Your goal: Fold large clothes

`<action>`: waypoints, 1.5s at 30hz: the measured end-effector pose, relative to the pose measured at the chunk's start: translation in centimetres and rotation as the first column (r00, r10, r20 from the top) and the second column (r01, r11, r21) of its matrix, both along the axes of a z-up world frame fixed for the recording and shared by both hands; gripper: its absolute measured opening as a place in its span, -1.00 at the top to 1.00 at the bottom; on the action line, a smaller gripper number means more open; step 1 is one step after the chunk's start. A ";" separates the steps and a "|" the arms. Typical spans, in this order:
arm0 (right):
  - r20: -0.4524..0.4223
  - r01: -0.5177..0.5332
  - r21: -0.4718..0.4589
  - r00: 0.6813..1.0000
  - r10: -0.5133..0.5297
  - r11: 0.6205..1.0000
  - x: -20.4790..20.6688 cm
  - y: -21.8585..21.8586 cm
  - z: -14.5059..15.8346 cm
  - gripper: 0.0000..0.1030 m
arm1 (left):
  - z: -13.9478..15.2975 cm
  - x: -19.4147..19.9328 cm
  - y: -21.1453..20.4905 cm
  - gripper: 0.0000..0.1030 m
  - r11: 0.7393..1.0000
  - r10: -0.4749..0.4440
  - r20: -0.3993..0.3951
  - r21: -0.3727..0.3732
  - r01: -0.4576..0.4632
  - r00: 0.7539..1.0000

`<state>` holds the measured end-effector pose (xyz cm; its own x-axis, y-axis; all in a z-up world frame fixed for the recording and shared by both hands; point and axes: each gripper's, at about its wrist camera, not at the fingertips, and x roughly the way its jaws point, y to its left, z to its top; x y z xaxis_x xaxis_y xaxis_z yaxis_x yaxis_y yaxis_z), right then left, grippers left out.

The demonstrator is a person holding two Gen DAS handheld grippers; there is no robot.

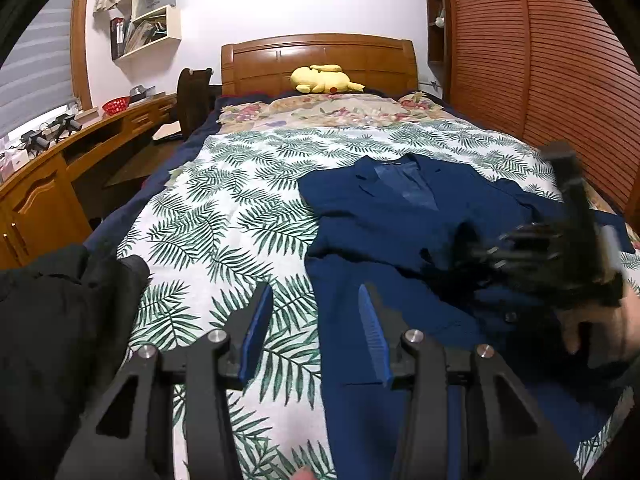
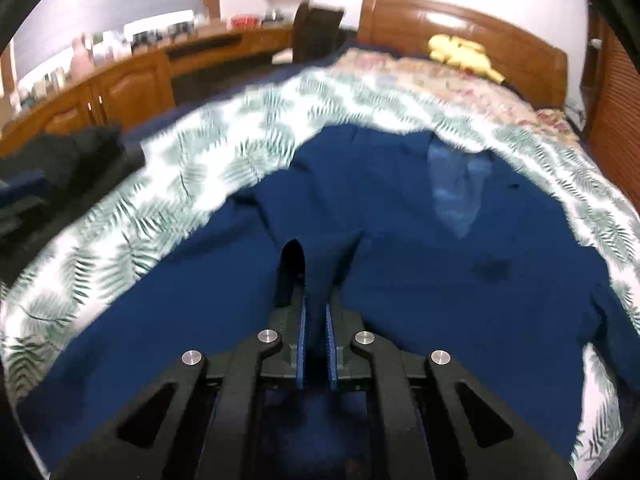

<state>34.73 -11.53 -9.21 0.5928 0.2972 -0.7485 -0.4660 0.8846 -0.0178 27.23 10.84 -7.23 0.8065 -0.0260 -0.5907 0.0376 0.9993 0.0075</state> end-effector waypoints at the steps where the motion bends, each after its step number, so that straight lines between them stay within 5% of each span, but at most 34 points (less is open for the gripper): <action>1: 0.009 0.008 0.022 1.000 -0.008 1.000 -0.6 -0.9 0.9 0.90 | 0.1 -0.1 -0.2 0.16 1.000 -0.007 0.001 -0.004 0.007 1.000; 9: 0.043 0.073 0.121 0.996 -0.079 0.990 -6.8 -6.9 5.6 0.90 | 0.8 -1.1 -2.5 0.16 0.998 -0.063 0.008 -0.031 0.063 0.998; 24: 0.092 0.154 0.122 0.982 -0.166 0.980 -13.2 -12.1 10.1 0.96 | 1.8 -4.1 -6.7 0.16 0.989 -0.147 0.051 0.001 0.147 0.988; 33: 0.101 0.203 0.067 0.973 -0.210 0.977 -13.9 -12.6 8.8 0.95 | 1.6 -4.4 -7.4 0.16 0.988 -0.153 0.053 -0.002 0.153 0.987; 36: 0.067 0.205 0.062 0.976 -0.209 0.977 -13.8 -13.0 7.5 0.75 | 1.2 -4.4 -7.9 0.16 0.988 -0.156 0.044 0.007 0.155 0.987; 38: 0.048 0.197 0.054 0.979 -0.200 0.979 -13.9 -13.0 6.7 0.44 | 0.9 -4.5 -8.5 0.16 0.988 -0.158 0.037 0.005 0.157 0.987; 40: 0.032 0.180 0.059 0.983 -0.182 0.982 -14.1 -13.0 5.9 -0.21 | 0.6 -4.4 -9.2 0.16 0.987 -0.161 0.030 0.004 0.161 0.986; 45: -0.014 0.103 0.026 0.995 -0.102 0.994 -14.2 -11.5 3.7 -0.22 | 0.2 -4.1 -11.2 0.16 0.982 -0.187 0.020 -0.015 0.187 0.982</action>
<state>20.54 -23.01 -5.50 0.6115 0.2553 -0.7489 -0.3727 0.9279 0.0120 23.11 -0.31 -6.98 0.7975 -0.1867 -0.5737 0.2235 0.9747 -0.0065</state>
